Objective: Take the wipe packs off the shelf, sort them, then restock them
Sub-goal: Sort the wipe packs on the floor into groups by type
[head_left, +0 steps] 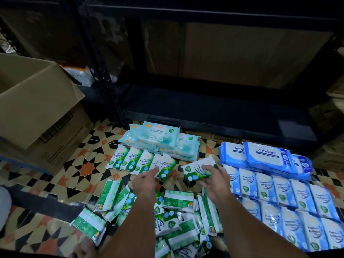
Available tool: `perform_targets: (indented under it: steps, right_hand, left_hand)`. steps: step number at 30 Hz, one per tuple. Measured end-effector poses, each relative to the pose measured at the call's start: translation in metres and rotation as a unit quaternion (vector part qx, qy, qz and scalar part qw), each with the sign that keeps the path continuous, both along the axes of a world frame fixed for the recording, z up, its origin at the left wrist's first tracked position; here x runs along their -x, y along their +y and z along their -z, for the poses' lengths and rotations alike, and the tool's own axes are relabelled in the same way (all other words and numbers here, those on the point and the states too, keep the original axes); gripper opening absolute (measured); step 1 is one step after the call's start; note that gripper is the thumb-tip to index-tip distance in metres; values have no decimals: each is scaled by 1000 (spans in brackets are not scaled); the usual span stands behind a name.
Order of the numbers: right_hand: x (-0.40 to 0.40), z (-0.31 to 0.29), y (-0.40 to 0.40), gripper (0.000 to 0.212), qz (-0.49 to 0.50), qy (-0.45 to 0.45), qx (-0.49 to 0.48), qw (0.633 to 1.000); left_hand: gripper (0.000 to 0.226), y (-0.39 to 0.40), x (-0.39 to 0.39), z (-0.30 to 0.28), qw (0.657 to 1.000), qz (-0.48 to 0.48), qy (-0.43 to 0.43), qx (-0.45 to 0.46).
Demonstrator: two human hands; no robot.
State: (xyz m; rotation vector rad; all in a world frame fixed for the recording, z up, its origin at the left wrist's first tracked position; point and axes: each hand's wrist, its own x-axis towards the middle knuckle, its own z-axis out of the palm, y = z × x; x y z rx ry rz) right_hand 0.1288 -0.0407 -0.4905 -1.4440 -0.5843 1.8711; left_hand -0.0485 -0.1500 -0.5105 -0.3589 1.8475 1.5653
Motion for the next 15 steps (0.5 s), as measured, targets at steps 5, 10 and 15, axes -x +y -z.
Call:
perform_targets:
  steps: [5,10,15]
  right_hand:
    - [25,17,5,53,23,-18,21,999]
    - [52,81,17,95,-24,-112,-1,993]
    - [65,69,12,44,-93,-263,-45,959]
  left_hand:
    - [29,9,-11,10,998,55,26,-12]
    - [32,12,-14,34,981,143,124,31]
    - [35,14,-11,53,929,238,262,111]
